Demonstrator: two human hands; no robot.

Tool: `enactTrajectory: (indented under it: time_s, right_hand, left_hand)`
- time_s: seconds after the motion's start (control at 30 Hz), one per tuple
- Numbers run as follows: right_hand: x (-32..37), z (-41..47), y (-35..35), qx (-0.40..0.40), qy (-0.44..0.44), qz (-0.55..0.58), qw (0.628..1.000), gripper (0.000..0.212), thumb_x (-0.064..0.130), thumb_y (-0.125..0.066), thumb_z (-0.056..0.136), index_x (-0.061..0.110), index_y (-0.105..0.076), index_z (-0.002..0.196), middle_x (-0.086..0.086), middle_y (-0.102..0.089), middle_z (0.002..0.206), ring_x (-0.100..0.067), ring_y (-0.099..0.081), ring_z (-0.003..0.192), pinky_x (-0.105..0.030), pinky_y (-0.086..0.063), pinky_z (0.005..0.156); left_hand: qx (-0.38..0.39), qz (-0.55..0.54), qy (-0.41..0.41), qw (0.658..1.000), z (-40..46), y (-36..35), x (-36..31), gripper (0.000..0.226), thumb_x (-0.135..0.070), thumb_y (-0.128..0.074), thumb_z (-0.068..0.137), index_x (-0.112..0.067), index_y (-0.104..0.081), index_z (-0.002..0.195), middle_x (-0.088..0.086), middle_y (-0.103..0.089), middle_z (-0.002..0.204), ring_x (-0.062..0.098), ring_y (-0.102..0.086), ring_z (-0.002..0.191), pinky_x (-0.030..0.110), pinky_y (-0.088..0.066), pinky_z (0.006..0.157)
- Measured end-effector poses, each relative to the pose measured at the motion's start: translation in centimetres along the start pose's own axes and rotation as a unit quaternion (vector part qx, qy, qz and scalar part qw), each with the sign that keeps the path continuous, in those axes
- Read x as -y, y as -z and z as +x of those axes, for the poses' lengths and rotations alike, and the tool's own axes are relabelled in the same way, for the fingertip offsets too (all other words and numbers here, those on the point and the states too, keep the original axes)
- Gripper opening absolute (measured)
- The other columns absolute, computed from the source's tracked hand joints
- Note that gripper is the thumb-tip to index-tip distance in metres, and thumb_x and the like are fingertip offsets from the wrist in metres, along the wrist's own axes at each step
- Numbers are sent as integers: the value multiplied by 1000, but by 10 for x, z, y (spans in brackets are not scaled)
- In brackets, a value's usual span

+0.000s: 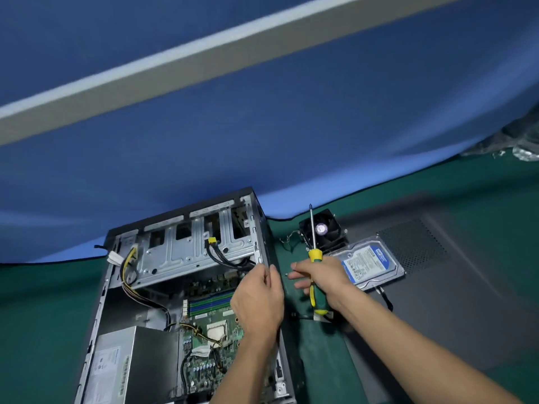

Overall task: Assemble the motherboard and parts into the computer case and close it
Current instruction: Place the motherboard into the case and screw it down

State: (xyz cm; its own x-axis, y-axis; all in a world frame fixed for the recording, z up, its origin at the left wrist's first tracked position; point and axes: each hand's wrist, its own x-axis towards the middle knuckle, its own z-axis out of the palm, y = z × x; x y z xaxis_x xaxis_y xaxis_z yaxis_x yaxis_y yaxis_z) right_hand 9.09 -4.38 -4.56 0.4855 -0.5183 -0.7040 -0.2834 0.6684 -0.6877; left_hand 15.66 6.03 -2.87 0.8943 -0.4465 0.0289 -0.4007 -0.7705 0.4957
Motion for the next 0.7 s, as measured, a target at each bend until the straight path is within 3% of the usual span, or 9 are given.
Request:
enactTrajectory:
  time_s: [0.17,0.27,0.33,0.53,0.7]
  right_hand:
    - [33,-30,7,42,-3,61,997,9,10,-69,85,2,-65,85,-6,-73,69,-9,-50,34,-19,-46,39]
    - [47,-44,-2,68,-21,124,990,8,8,-69,84,2,-65,80,-8,-72,66,-8,-46,32,-20,-47,39]
    - [56,-53,-11,91,-38,162,982,12,7,-67,86,3,-64,76,-7,-68,57,-8,-46,30,-20,-46,37]
    - [69,-72,-27,157,-81,236,956,14,8,-68,85,3,-61,74,-5,-61,51,-8,-49,32,-19,-47,38]
    - [71,-84,-31,177,-89,243,950,13,9,-68,85,3,-63,74,-6,-61,53,-9,-50,32,-19,-46,37]
  left_hand:
    - [-6,-149,-71,986,-4,28,-15,9,-27,-58,91,-24,-63,85,-16,-58,78,5,-53,73,21,-34,64]
    - [42,-193,-168,966,3,54,-34,12,-21,-60,92,-18,-70,89,-13,-61,83,2,-56,78,17,-42,69]
    - [66,-191,-189,961,6,70,-44,15,-21,-59,92,-18,-72,84,-10,-62,84,3,-57,79,21,-45,71]
    - [38,-200,-167,965,5,95,-50,17,-14,-61,89,-26,-68,79,-8,-67,81,0,-59,79,18,-47,72]
    - [32,-270,-64,960,-4,100,-58,24,-15,-61,90,-33,-66,74,-7,-70,70,7,-65,68,37,-57,68]
